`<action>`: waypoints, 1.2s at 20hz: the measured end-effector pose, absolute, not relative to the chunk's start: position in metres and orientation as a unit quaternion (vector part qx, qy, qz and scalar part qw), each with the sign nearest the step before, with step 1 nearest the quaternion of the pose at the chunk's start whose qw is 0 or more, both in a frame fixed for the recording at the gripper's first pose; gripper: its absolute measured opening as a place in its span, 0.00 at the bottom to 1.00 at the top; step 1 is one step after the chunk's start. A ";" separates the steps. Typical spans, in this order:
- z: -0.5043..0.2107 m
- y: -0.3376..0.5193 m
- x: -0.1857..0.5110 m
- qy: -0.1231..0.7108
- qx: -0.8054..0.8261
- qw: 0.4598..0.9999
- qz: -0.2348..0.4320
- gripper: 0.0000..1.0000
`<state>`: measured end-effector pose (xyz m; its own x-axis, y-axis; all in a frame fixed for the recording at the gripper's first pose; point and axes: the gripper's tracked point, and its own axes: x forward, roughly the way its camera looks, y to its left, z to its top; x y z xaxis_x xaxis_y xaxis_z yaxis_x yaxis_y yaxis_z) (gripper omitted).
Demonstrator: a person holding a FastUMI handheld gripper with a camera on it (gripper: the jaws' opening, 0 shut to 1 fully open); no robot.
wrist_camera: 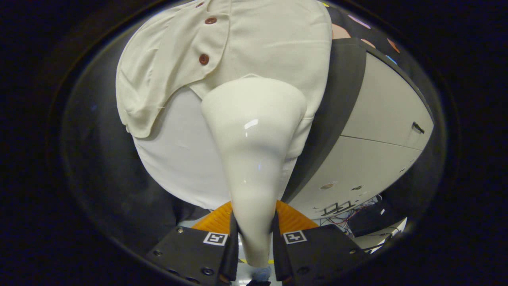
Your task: Iron the clothes twice with a garment steamer, once on the left side and once on the right side.
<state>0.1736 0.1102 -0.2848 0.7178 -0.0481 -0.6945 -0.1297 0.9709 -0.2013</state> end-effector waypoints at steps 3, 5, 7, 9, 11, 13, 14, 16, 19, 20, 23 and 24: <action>-0.263 0.111 0.166 0.359 -0.118 0.925 0.023 0.37; -0.243 0.110 0.156 0.343 -0.109 0.933 0.022 0.37; -0.221 0.110 0.144 0.323 -0.098 0.941 0.019 0.37; -0.196 0.106 0.130 0.301 -0.089 0.949 0.019 0.36; -0.173 0.106 0.115 0.280 -0.083 0.956 0.022 0.36; -0.148 0.105 0.095 0.253 -0.074 0.964 0.022 0.36; -0.135 0.105 0.085 0.240 -0.068 0.968 0.024 0.36; -0.113 0.105 0.065 0.213 -0.058 0.975 0.028 0.36; -0.077 0.110 0.028 0.166 -0.046 0.984 0.035 0.36; -0.067 0.111 0.017 0.151 -0.043 0.987 0.034 0.36; -0.041 0.114 -0.013 0.114 -0.033 0.993 0.029 0.36; -0.034 0.115 -0.021 0.106 -0.027 0.994 0.026 0.36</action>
